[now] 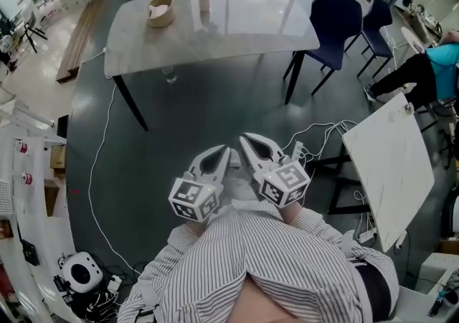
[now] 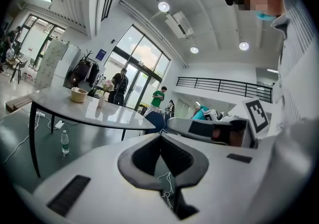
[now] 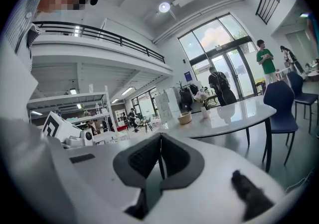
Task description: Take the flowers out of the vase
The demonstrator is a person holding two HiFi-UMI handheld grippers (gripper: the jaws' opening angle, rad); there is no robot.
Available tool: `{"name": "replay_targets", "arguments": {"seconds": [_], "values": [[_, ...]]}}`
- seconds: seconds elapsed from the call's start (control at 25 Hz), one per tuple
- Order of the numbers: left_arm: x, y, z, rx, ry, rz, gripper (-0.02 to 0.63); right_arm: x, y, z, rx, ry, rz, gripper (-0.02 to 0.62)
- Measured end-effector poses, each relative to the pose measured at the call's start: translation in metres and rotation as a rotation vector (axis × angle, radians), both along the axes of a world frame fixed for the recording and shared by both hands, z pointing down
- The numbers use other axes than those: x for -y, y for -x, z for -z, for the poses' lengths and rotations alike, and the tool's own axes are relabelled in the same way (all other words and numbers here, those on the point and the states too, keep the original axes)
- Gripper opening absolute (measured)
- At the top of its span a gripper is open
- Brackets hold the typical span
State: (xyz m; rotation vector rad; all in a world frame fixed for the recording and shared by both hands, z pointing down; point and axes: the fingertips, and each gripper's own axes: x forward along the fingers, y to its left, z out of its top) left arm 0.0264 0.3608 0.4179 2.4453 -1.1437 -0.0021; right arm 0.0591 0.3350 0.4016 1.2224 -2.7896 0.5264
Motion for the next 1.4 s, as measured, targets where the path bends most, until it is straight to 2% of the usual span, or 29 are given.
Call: {"name": "replay_targets", "arguments": {"seconds": [0.2,0.6,1.08,1.24,1.4], "values": [[0.043,0.014,-0.001,0.015,0.007,0.023,0.012,0.040,0.013,0.000,0.010,0.007,0.026,0.015],[0.161,0.039,0.014,0.052,-0.046,0.090,0.012,0.158,0.034,0.022,0.025,-0.059,0.091,0.015],[0.288,0.009,0.022,0.042,-0.056,0.105,0.012,0.277,0.011,0.031,0.046,-0.074,0.136,0.015],[0.307,-0.005,0.012,0.049,-0.028,0.115,0.012,0.306,-0.004,0.017,0.042,-0.025,0.127,0.015],[0.317,0.000,-0.001,0.029,0.015,0.154,0.012,0.318,-0.004,-0.002,0.017,0.014,0.137,0.015]]}}
